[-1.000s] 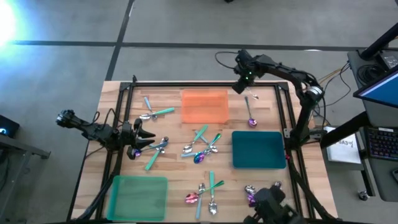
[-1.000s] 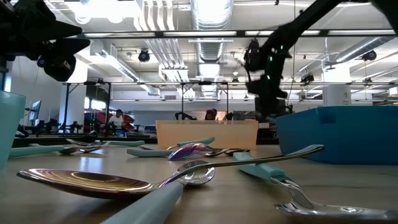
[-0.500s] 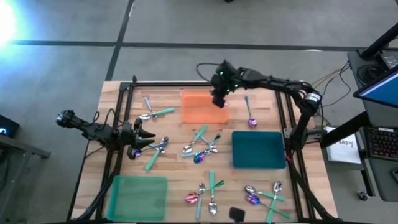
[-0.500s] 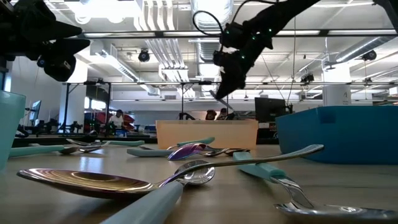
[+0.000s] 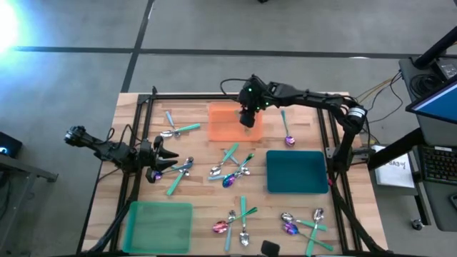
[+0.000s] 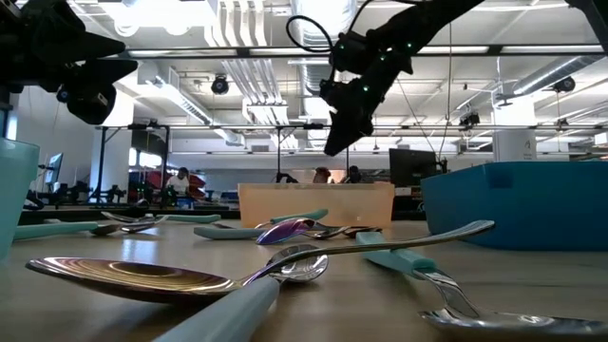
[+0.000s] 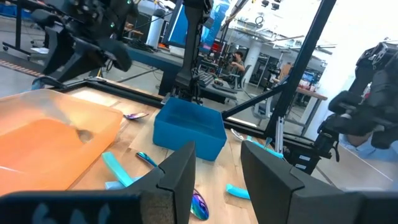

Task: Sort silverware by color (type)
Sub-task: Put the blue spoon into the orange bin, then put the purple spoon into the blue bin

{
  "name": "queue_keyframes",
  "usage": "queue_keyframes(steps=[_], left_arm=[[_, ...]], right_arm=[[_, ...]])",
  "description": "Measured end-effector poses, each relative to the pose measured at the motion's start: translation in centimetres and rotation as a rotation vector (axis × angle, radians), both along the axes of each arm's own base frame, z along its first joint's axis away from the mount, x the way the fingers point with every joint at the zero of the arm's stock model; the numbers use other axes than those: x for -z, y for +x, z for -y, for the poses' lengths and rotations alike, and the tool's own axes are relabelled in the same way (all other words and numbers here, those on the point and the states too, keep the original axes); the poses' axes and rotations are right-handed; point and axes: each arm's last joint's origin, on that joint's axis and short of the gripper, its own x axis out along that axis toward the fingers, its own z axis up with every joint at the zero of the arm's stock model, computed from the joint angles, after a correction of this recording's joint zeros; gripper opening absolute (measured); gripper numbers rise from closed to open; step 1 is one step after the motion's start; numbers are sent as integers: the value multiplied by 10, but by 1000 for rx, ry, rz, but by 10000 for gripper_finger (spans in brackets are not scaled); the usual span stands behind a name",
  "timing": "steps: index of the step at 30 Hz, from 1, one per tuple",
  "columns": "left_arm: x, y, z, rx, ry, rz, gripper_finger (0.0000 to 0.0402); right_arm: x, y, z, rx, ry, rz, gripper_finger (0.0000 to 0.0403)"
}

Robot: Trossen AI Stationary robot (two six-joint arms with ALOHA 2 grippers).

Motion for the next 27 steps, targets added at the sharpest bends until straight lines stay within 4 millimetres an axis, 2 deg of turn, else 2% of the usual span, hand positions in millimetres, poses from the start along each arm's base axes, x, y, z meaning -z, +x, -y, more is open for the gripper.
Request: queue_keyframes(steps=[5, 15, 20, 27], left_arm=[[0, 0, 0, 0, 0, -1, 114], [0, 0, 0, 0, 0, 0, 114], [0, 0, 0, 0, 0, 0, 114], [0, 0, 0, 0, 0, 0, 114]], right_arm=[[8, -13, -1, 180, 25, -158, 183], [27, -60, -10, 416, 142, -608, 159], [46, -79, -8, 433, 208, -708, 157], [72, -106, 3, 509, 306, -753, 157]])
